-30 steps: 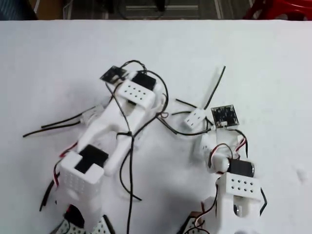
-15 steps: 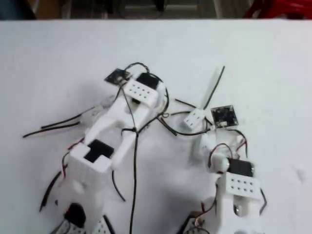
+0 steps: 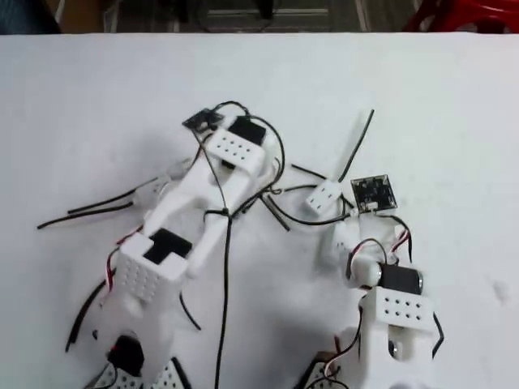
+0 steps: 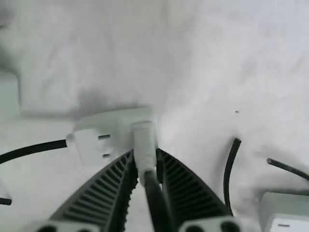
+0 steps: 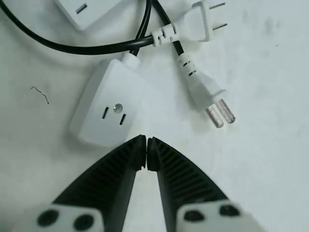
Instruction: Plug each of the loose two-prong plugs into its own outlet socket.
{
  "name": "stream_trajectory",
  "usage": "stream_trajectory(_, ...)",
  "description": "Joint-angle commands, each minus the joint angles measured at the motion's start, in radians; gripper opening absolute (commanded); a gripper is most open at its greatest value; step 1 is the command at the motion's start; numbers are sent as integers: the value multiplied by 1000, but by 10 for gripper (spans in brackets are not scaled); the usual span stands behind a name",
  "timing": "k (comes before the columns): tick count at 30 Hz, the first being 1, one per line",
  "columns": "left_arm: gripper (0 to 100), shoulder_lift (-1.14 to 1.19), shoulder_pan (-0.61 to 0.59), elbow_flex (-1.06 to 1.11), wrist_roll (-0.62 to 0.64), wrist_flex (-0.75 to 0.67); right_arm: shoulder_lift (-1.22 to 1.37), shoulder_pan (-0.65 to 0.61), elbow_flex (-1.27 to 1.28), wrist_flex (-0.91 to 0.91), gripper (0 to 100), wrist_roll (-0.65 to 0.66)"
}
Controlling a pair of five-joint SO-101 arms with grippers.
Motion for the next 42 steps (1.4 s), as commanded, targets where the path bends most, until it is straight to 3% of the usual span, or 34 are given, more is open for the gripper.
stream_trajectory(1,110,39,21,-37,-87,49,-15,8,-6,-13,20,-6)
stream_trajectory(6,394,41,33,-86,-110,160,-13,8,-6,-13,21,-6)
stream_trajectory(8,447,42,35,-100,-110,196,-13,8,-6,-13,21,-6)
stream_trajectory(14,449,38,2,-112,-140,235,-13,8,-6,-13,22,-6)
stream_trajectory(19,449,38,-30,-110,-373,239,-13,8,-6,-13,22,-6)
stream_trajectory(30,449,-237,-58,-101,-400,239,-8,8,0,-35,20,-6)
stream_trajectory(36,449,-317,-61,-5,-649,241,-15,33,5,-36,20,-6)
stream_trajectory(42,449,-318,-96,170,-1132,230,-7,68,5,-67,20,-6)
